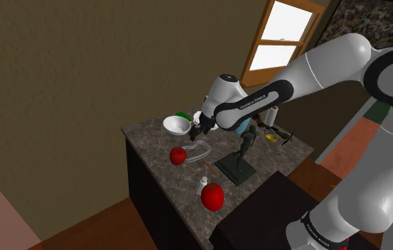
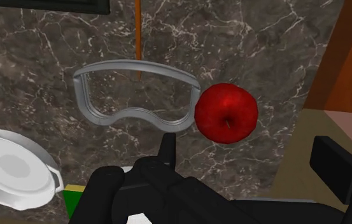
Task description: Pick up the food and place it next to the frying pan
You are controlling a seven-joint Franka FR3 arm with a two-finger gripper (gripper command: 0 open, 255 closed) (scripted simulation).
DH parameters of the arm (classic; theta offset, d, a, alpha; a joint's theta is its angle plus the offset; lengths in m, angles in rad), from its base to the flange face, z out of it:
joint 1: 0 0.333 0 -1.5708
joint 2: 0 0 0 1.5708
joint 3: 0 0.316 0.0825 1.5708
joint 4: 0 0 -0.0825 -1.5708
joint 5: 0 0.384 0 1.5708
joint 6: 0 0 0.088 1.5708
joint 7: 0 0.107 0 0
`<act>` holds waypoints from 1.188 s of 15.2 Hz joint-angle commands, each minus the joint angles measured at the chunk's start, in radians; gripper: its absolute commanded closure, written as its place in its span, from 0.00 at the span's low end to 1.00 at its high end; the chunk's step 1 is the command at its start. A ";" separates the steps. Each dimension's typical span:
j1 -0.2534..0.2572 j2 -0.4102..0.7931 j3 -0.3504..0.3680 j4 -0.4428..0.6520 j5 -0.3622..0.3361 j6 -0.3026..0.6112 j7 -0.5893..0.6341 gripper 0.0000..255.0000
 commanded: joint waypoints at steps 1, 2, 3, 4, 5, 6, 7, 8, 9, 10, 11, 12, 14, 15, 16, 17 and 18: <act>0.012 0.085 -0.009 0.054 -0.033 0.029 0.019 0.00; 0.019 0.125 -0.015 0.079 -0.047 0.042 0.026 0.00; 0.027 0.164 -0.022 0.106 -0.060 0.054 0.033 0.00; 0.035 0.204 -0.029 0.134 -0.071 0.065 0.039 0.00; 0.043 0.244 -0.035 0.164 -0.082 0.074 0.044 0.00; 0.051 0.283 -0.042 0.194 -0.091 0.082 0.048 0.00; 0.058 0.322 -0.048 0.226 -0.099 0.089 0.051 0.00; 0.066 0.362 -0.053 0.259 -0.105 0.095 0.053 0.00; 0.073 0.401 -0.059 0.294 -0.111 0.100 0.054 0.00; 0.075 0.409 -0.060 0.300 -0.112 0.100 0.054 0.00; 0.077 0.422 -0.063 0.307 -0.114 0.107 0.056 0.00; 0.079 0.436 -0.066 0.314 -0.116 0.113 0.057 0.00; 0.083 0.463 -0.071 0.329 -0.120 0.126 0.060 0.00; 0.085 0.477 -0.074 0.337 -0.121 0.132 0.061 0.00; 0.087 0.491 -0.076 0.345 -0.123 0.138 0.063 0.00; 0.090 0.512 -0.080 0.359 -0.125 0.146 0.064 0.00; 0.090 0.512 -0.081 0.358 -0.125 0.147 0.065 0.00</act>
